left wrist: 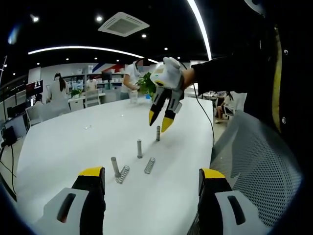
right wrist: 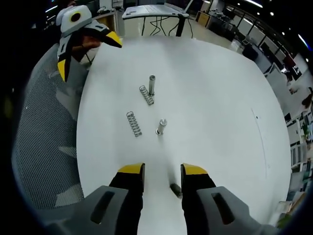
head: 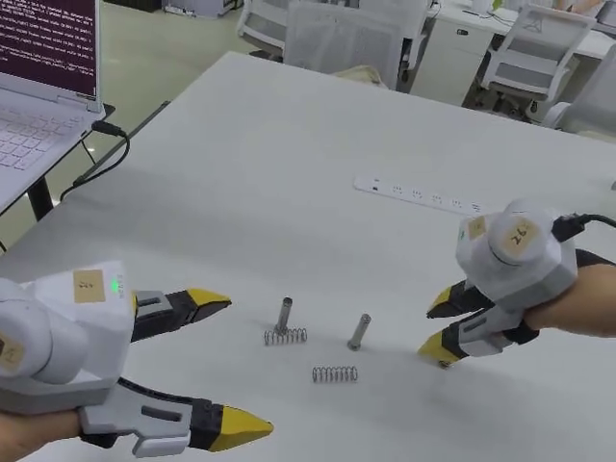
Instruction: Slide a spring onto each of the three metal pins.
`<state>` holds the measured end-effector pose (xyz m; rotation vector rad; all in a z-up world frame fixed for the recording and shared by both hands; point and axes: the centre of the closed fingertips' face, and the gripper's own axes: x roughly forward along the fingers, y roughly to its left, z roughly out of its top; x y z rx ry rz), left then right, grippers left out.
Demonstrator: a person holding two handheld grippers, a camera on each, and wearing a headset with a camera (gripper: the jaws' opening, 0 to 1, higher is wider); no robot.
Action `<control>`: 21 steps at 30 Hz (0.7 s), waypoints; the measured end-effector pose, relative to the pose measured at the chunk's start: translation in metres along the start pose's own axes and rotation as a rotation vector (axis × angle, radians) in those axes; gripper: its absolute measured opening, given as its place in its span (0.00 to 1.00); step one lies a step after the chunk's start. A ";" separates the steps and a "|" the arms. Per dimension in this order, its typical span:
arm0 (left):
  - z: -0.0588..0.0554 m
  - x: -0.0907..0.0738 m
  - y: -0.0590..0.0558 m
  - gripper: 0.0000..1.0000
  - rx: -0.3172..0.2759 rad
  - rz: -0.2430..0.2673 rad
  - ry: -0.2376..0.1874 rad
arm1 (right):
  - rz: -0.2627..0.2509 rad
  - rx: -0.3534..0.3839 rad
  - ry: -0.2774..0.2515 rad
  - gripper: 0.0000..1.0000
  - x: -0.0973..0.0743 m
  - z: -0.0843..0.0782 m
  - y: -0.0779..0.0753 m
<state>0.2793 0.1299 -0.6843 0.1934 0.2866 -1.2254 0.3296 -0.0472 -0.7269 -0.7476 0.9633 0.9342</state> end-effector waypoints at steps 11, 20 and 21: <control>0.000 -0.001 -0.001 0.75 -0.001 -0.001 -0.002 | 0.042 -0.040 -0.003 0.26 0.013 0.012 0.022; 0.001 -0.001 -0.002 0.74 0.000 0.000 -0.004 | 0.073 -0.060 -0.012 0.25 0.028 0.025 0.038; 0.001 -0.002 -0.002 0.74 0.000 0.000 -0.004 | 0.076 -0.060 -0.013 0.25 0.029 0.025 0.040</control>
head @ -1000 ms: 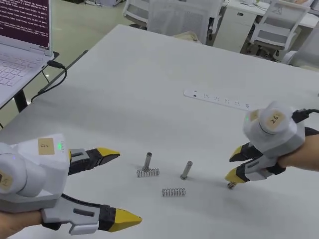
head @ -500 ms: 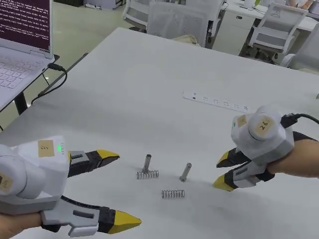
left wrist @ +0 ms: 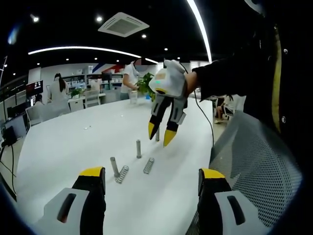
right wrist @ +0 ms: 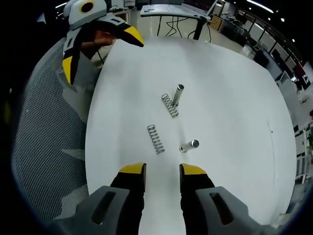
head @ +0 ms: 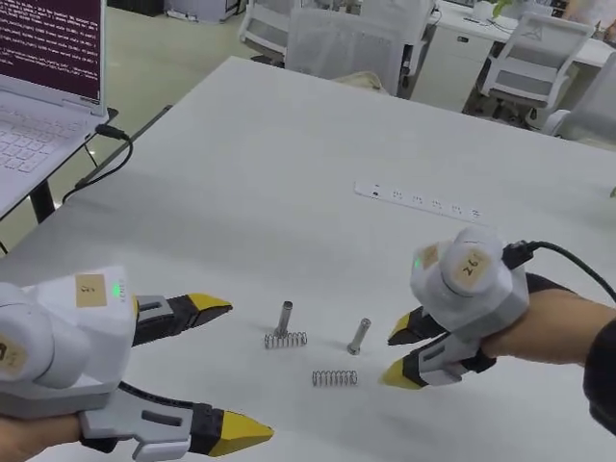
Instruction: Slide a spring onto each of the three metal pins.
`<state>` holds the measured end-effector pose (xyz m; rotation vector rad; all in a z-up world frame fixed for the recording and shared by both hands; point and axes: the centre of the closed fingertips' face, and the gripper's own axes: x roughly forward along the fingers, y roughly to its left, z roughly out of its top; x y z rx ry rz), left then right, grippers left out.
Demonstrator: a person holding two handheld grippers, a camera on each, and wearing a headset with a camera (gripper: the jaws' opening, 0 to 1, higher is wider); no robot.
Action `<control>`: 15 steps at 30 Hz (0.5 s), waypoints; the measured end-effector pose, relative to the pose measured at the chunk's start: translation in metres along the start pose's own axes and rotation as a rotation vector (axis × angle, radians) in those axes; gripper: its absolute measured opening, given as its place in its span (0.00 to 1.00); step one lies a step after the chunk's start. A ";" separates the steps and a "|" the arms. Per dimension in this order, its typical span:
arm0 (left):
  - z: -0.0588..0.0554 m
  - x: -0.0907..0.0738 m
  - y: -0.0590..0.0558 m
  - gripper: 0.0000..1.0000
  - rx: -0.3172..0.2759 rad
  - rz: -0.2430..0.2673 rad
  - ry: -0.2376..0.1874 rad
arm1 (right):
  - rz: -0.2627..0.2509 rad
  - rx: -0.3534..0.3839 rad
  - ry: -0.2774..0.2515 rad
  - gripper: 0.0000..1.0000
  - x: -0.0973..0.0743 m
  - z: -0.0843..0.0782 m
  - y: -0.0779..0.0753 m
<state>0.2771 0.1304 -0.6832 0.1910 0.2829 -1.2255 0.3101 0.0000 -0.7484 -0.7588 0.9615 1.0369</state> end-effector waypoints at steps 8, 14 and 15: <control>-0.001 -0.001 0.000 0.74 -0.001 0.001 0.000 | 0.017 -0.012 0.003 0.23 0.015 0.008 0.008; -0.001 -0.001 0.000 0.73 -0.003 0.004 -0.002 | 0.022 -0.016 -0.004 0.22 0.030 0.014 0.010; -0.001 -0.002 0.000 0.73 -0.003 0.005 -0.001 | 0.022 -0.012 -0.007 0.21 0.033 0.015 0.010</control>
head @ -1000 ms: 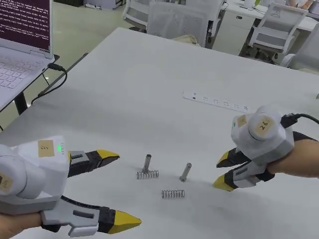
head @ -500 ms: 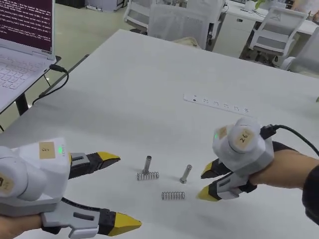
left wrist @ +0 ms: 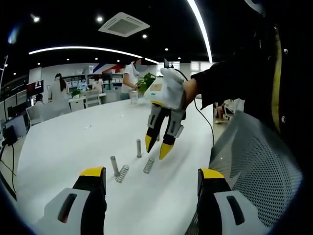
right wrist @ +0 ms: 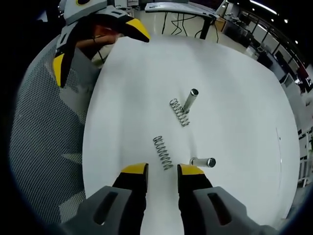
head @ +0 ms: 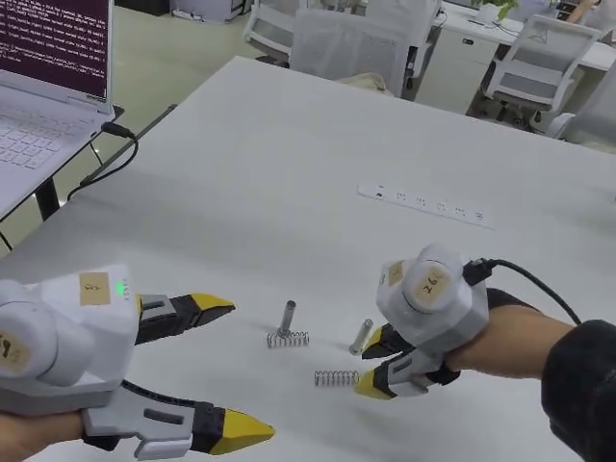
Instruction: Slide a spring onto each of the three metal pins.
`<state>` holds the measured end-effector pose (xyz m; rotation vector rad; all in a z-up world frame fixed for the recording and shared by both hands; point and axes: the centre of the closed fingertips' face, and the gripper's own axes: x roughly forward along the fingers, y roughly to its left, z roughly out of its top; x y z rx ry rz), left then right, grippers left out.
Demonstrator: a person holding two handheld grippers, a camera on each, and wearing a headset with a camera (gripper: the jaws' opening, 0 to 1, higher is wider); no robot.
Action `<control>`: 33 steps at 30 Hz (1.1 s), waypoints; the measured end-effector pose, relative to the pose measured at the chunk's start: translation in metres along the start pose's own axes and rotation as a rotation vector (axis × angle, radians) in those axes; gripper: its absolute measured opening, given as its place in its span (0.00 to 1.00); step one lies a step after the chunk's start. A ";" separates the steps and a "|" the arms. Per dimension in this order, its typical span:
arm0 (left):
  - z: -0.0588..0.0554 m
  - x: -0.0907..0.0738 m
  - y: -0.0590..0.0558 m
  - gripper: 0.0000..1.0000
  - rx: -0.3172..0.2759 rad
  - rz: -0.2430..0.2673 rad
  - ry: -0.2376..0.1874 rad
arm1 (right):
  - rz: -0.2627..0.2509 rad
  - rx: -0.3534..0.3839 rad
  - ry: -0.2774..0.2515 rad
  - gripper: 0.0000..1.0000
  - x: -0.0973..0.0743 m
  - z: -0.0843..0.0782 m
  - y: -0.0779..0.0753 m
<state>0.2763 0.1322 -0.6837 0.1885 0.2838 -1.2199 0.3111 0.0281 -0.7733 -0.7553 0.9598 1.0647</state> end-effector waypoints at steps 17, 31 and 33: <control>-0.004 -0.001 0.000 0.71 -0.010 0.000 0.000 | -0.011 0.000 0.019 0.20 0.024 -0.004 -0.001; -0.004 -0.001 -0.001 0.70 -0.016 0.000 0.000 | 0.009 0.012 0.038 0.11 0.023 -0.013 0.005; -0.004 0.000 -0.002 0.70 -0.015 -0.003 0.002 | 0.009 0.007 0.037 0.10 0.023 -0.013 0.006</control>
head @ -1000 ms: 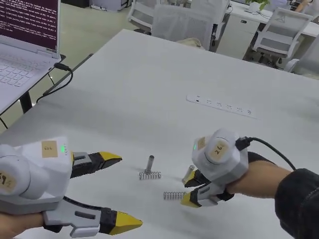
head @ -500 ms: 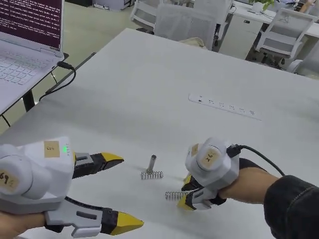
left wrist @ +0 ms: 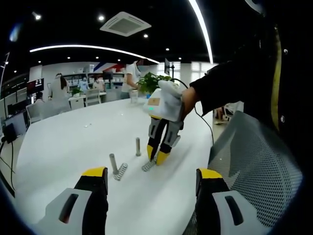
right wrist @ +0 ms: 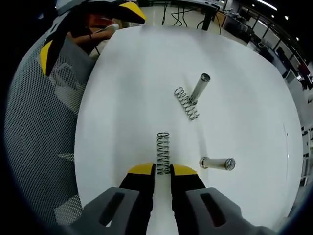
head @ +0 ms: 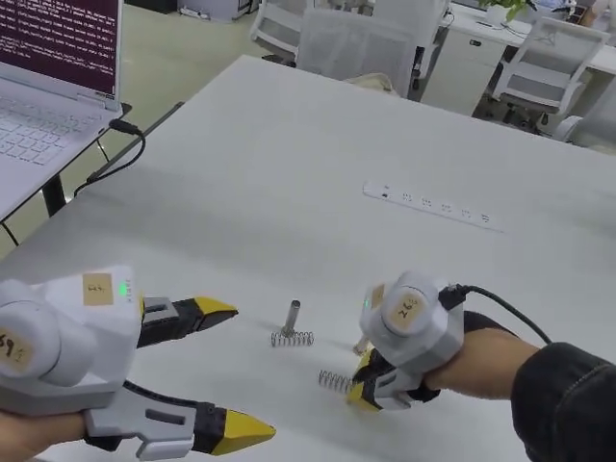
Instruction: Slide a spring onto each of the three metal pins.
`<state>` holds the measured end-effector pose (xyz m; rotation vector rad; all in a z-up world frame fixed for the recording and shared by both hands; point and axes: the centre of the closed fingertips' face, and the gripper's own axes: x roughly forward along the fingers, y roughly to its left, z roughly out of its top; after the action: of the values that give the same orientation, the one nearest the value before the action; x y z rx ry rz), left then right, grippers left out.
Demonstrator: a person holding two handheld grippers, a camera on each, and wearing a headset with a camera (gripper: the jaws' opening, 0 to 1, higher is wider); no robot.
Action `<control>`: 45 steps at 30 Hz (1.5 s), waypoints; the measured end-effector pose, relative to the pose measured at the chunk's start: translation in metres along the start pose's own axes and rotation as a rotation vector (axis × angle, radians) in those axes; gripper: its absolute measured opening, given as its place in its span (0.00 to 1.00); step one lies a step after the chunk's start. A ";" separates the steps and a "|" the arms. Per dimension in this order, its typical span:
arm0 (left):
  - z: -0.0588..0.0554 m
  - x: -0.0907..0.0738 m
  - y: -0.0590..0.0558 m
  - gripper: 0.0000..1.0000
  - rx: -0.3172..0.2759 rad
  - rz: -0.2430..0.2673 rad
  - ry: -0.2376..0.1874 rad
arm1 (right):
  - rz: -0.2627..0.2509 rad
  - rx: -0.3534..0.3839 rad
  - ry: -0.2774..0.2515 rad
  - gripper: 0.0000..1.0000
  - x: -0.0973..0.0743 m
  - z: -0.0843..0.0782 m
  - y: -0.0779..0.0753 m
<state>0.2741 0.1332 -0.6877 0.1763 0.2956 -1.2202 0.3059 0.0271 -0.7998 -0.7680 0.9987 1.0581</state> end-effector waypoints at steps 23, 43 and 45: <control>-0.006 0.003 -0.004 0.58 -0.010 -0.043 0.016 | 0.068 -0.083 -0.080 0.08 -0.038 0.037 0.037; 0.002 0.004 -0.022 0.26 0.031 -0.134 0.007 | 0.113 -0.247 -0.162 0.08 -0.070 0.088 0.075; 0.002 0.004 -0.023 0.21 0.034 -0.142 0.008 | 0.115 -0.257 -0.163 0.08 -0.071 0.090 0.076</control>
<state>0.2537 0.1209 -0.6868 0.1923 0.2979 -1.3662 0.2475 0.1068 -0.7040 -0.8245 0.7842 1.3451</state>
